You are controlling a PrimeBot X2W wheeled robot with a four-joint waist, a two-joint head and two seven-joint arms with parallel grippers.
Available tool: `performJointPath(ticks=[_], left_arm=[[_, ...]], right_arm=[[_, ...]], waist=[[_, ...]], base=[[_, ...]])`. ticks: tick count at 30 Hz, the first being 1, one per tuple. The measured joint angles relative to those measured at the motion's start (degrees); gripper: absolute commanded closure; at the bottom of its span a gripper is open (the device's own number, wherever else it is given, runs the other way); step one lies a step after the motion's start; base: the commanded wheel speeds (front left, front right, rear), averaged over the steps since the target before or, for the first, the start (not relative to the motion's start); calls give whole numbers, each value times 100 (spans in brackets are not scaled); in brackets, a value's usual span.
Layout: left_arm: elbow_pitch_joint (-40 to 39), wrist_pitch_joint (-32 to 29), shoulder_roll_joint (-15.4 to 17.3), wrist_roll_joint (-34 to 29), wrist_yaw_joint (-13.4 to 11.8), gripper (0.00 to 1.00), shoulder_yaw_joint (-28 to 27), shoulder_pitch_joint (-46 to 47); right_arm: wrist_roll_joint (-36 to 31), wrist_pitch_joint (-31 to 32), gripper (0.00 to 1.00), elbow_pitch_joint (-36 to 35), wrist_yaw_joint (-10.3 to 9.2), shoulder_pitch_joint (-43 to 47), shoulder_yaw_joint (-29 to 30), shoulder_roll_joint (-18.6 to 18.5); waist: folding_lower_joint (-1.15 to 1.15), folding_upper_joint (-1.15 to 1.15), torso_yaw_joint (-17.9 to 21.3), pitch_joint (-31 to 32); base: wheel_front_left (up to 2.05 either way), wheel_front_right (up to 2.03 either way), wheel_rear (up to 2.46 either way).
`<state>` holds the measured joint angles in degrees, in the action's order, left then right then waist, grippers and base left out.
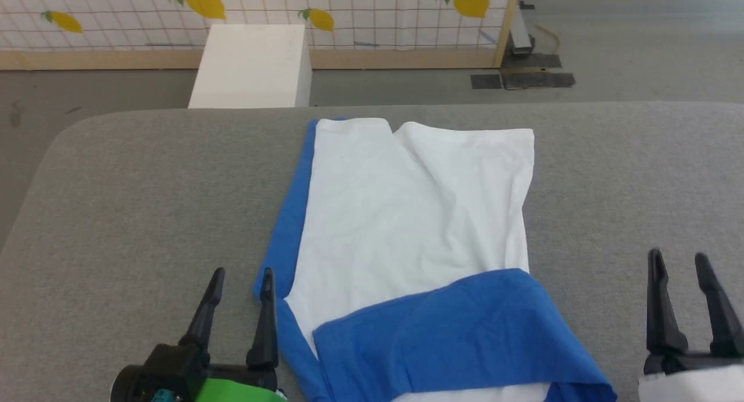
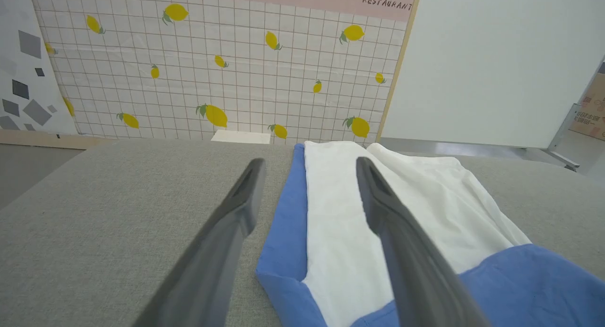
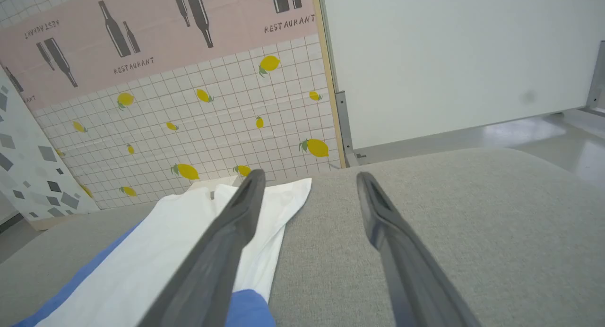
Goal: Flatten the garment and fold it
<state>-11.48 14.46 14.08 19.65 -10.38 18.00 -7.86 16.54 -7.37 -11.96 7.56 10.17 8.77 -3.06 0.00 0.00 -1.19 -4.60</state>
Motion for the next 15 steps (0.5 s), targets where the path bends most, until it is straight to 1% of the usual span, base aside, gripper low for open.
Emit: performJointPath(ticks=[3,7,11,15], left_arm=[[-12,1,-33,1,-42,0,-89,-6],[7,3,-42,-1,-16,0,-115,5],[126,-107,125,-75,169,0,-76,283],[285,-514,422,-99,492,0,-55,960]], right_arm=[[216,-361,0,198,0,157,54,9],[259,-543,0,254,0,152,49,10],[238,-586,0,260,0,66,52,10],[199,-628,0,256,0,-58,57,10]], waist=[[0,0,123,-40],[0,0,252,-127],[0,0,312,-296],[0,0,333,-494]], base=[[0,0,0],[0,0,0],[0,0,0],[0,0,0]])
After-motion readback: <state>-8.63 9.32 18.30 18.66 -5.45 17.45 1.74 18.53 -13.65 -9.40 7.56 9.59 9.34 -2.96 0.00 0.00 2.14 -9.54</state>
